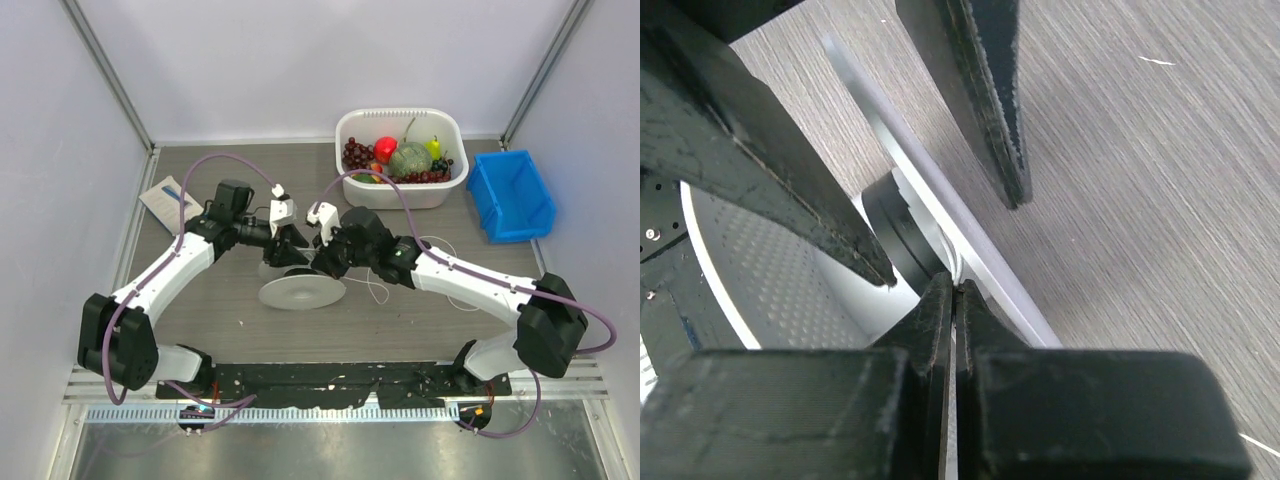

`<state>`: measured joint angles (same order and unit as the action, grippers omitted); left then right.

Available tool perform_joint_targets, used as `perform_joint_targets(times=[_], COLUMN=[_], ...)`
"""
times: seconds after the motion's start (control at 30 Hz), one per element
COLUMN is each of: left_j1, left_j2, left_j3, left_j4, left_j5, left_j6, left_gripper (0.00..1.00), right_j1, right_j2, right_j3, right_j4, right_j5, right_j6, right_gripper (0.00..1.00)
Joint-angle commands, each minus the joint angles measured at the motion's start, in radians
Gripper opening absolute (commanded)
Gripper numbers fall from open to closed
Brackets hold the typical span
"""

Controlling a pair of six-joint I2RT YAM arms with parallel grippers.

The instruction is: Wrap the cables

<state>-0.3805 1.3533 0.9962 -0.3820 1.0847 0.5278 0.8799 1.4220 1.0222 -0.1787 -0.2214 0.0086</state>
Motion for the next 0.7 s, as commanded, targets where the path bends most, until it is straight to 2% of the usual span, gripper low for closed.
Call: perform_joint_targets(times=[0.0,0.13,0.3,0.53,0.67], left_j1=[-0.004,-0.003,-0.004,-0.003,-0.003], left_j2=[-0.008,-0.011,-0.016,-0.033,-0.042], left_j3=[0.024,0.027,0.019,0.013,0.005], left_j4=[-0.061,-0.103,-0.107,-0.139,-0.165], left_j5=[0.011,-0.003,-0.028,-0.042,-0.045], left_j6=[0.089,0.116,0.110,0.123,0.143], left_gripper=[0.49,0.53,0.54,0.54,0.49], right_j1=[0.005,0.013,0.027,0.054,0.071], right_j2=[-0.084,-0.094,-0.078,-0.035,-0.017], right_j3=[-0.027,-0.039,-0.045,-0.024,-0.017], right_j4=[0.080,0.090,0.108,0.134,0.153], right_j5=[0.030,0.027,0.022,0.045,0.068], right_j6=[0.022,0.030,0.028,0.022,0.017], right_gripper=[0.01,0.01,0.01,0.01,0.01])
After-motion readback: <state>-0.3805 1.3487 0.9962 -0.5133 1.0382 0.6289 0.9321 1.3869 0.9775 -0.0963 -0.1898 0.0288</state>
